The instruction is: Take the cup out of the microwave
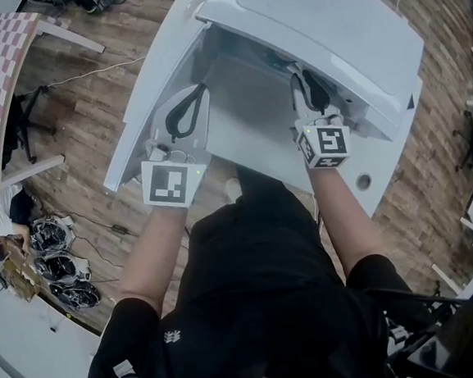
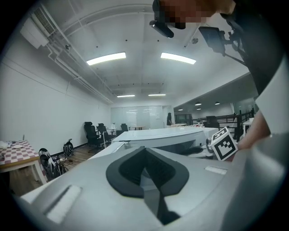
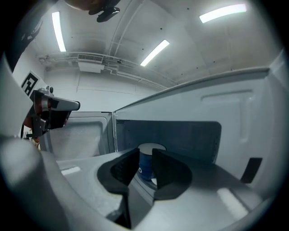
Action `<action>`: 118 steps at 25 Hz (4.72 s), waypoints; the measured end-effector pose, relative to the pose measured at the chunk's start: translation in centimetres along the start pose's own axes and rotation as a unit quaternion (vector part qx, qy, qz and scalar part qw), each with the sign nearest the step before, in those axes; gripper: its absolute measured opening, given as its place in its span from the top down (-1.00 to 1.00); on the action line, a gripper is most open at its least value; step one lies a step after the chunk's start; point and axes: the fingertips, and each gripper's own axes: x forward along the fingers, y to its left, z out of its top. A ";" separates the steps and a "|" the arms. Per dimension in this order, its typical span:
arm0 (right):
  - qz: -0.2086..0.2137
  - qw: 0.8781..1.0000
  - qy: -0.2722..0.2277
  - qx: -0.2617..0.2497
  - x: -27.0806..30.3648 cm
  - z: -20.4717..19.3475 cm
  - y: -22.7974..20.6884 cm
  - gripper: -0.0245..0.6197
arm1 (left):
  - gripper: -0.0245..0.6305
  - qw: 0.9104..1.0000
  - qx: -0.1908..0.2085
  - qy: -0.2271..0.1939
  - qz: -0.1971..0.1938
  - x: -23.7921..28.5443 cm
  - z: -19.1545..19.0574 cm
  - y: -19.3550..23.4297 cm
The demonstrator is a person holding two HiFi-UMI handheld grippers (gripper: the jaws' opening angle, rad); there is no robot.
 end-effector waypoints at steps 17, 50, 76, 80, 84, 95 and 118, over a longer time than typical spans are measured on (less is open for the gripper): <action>0.011 1.000 0.015 0.009 5.3 -2.3 0.6 -0.21 | 0.92 1.000 0.002 0.022 0.001 2.5 -2.1 1.7; 0.007 0.999 0.029 0.012 11.5 -4.6 -0.9 -0.36 | 0.92 0.999 0.010 0.048 -0.008 4.3 -3.9 1.9; 0.024 0.999 0.039 0.007 8.7 -2.2 1.4 -0.30 | 0.92 0.999 0.014 0.034 0.007 0.9 -1.0 2.5; 0.030 0.999 0.040 0.001 7.4 -1.9 2.1 -0.30 | 0.92 0.999 0.011 0.026 0.016 0.1 -0.3 2.2; 0.038 0.998 0.046 -0.005 6.2 -1.5 3.0 -0.30 | 0.92 1.000 0.010 0.016 0.018 -1.0 0.7 1.9; 0.060 0.996 0.060 -0.003 2.0 -0.9 5.1 -0.30 | 0.92 1.000 0.007 -0.003 0.025 -4.1 2.8 0.5; 0.066 0.997 0.034 -0.024 -7.2 6.6 6.2 -0.30 | 0.92 0.997 0.042 -0.036 0.052 -11.1 10.3 -0.8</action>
